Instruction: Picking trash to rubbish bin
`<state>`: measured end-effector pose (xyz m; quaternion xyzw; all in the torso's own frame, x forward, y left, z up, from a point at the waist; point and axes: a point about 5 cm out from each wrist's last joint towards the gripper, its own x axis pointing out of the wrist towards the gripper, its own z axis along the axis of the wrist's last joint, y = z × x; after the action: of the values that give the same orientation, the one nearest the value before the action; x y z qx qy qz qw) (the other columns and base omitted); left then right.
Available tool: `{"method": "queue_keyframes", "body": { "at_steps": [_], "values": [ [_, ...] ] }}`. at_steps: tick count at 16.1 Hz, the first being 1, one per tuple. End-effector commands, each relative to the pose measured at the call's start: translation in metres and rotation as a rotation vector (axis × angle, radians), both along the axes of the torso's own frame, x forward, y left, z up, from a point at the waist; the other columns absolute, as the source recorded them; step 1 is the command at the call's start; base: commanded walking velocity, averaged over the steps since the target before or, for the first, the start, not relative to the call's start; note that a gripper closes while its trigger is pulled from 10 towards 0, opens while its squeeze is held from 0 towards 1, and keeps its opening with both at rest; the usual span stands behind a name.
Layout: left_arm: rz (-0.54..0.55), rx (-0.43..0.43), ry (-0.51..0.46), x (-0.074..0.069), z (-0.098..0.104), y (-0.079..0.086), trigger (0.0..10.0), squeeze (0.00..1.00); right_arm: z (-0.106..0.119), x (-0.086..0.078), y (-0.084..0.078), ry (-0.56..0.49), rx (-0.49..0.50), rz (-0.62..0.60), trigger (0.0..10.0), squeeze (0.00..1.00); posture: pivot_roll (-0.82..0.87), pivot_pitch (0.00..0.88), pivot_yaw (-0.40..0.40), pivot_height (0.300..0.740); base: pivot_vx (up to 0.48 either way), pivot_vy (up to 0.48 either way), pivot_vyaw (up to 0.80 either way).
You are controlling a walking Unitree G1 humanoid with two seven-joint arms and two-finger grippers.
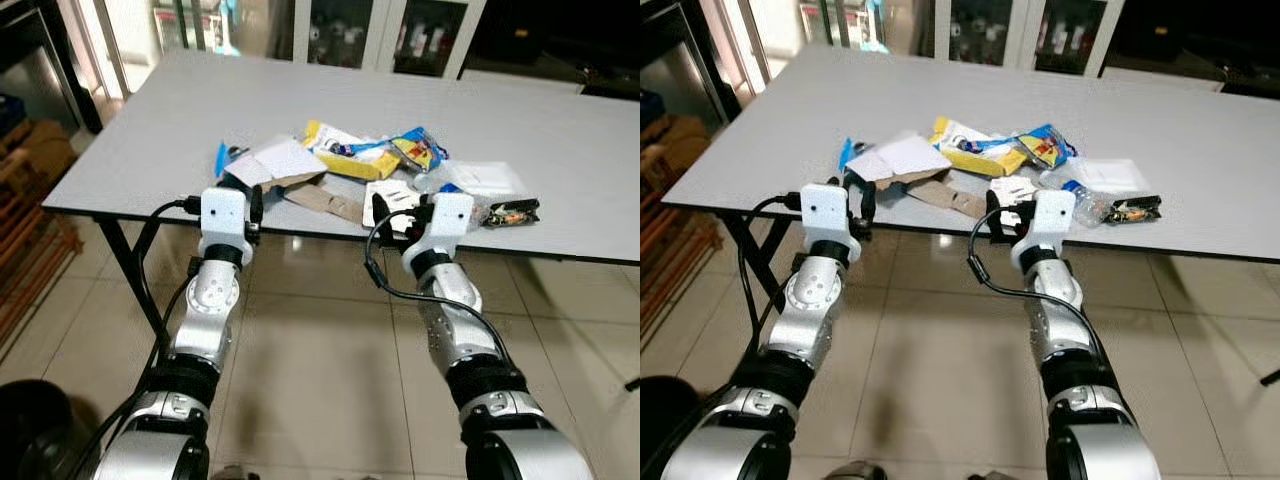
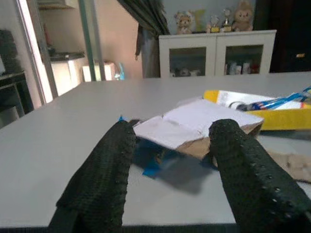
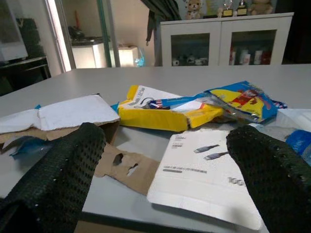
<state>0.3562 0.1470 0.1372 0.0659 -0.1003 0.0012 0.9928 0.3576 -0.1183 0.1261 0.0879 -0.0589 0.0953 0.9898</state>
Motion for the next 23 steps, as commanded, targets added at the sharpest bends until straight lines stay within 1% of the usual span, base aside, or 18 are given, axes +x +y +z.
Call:
{"method": "queue_keyframes", "body": {
  "at_steps": [1,3,5,6,7,8,9,10,11,12,13,14,16,18,20,23],
  "values": [
    [0.018,-0.021,0.026,0.001,-0.002,0.004,10.0,1.0,-0.002,-0.001,-0.002,0.008,0.002,-0.004,10.0,0.0,-0.03,0.059,-0.1,0.74,0.0,0.0,0.0],
    [0.024,-0.045,0.049,0.001,-0.005,0.007,10.0,1.0,-0.002,-0.001,-0.001,0.008,0.003,-0.001,10.0,0.0,-0.03,0.06,-0.098,0.74,0.0,0.0,0.0],
    [0.034,-0.109,0.074,0.002,-0.007,0.009,10.0,1.0,-0.002,-0.001,-0.001,0.008,0.003,-0.002,10.0,0.0,-0.03,0.065,-0.097,0.74,0.0,0.0,0.0],
    [0.01,-0.244,0.126,0.002,-0.012,0.007,10.0,1.0,-0.002,-0.002,0.001,0.01,0.001,0.016,10.0,0.0,-0.03,0.066,-0.097,0.74,0.0,0.0,0.0],
    [0.0,-0.263,0.136,0.002,-0.013,0.006,10.0,0.0,-0.003,-0.002,0.002,0.01,-0.002,0.027,10.0,0.0,-0.03,0.066,-0.098,0.74,0.0,0.0,0.0],
    [-0.002,-0.274,0.143,0.002,-0.014,0.006,10.0,0.0,-0.004,-0.003,0.005,0.022,-0.003,0.057,10.0,0.0,-0.03,0.067,-0.098,0.74,0.0,0.0,0.0],
    [0.0,-0.289,0.151,0.002,-0.015,0.006,10.0,0.0,-0.011,-0.006,0.013,0.068,0.026,0.176,10.0,0.0,-0.03,0.066,-0.1,0.74,0.0,0.0,0.0],
    [0.002,-0.287,0.152,0.002,-0.015,0.006,10.0,0.0,-0.012,-0.008,0.015,0.076,0.044,0.212,10.0,0.0,-0.03,0.066,-0.1,0.74,0.0,0.0,0.0],
    [-0.006,-0.288,0.149,0.002,-0.015,0.005,10.0,0.0,-0.016,-0.012,0.017,0.079,-0.024,0.271,10.0,0.0,-0.03,0.066,-0.1,0.74,0.0,0.0,0.0],
    [-0.013,-0.294,0.147,0.003,-0.013,0.005,10.0,0.0,-0.019,-0.017,0.02,0.084,-0.051,0.352,10.0,0.0,-0.03,0.066,-0.1,0.74,0.0,0.0,0.0],
    [-0.016,-0.301,0.146,0.003,-0.012,0.005,10.0,0.0,-0.02,-0.021,0.023,0.086,-0.04,0.418,10.0,0.0,-0.04,0.064,-0.101,0.74,0.0,0.0,0.0],
    [-0.019,-0.31,0.145,0.004,-0.011,0.005,10.0,0.0,-0.02,-0.023,0.025,0.09,-0.04,0.446,10.0,0.0,-0.04,0.065,-0.101,0.74,0.0,0.0,0.0],
    [-0.021,-0.319,0.144,0.006,-0.009,0.005,10.0,0.0,-0.019,-0.023,0.025,0.095,-0.04,0.457,10.0,0.0,-0.04,0.063,-0.103,0.74,0.0,0.0,0.0],
    [-0.021,-0.344,0.146,0.011,-0.006,0.004,10.0,0.0,-0.018,-0.024,0.026,0.096,-0.029,0.499,10.0,0.0,-0.04,0.063,-0.105,0.74,0.0,0.0,0.0],
    [-0.019,-0.352,0.154,0.013,-0.005,0.005,10.0,0.0,-0.017,-0.025,0.026,0.094,-0.044,0.5,10.0,0.0,-0.04,0.063,-0.105,0.74,0.0,0.0,0.0],
    [-0.039,-0.428,0.179,0.022,-0.001,0.005,10.0,0.0,-0.017,-0.028,0.025,0.103,-0.044,0.505,10.0,0.0,-0.06,0.07,-0.105,0.74,0.0,0.0,0.0]
  ]
}}
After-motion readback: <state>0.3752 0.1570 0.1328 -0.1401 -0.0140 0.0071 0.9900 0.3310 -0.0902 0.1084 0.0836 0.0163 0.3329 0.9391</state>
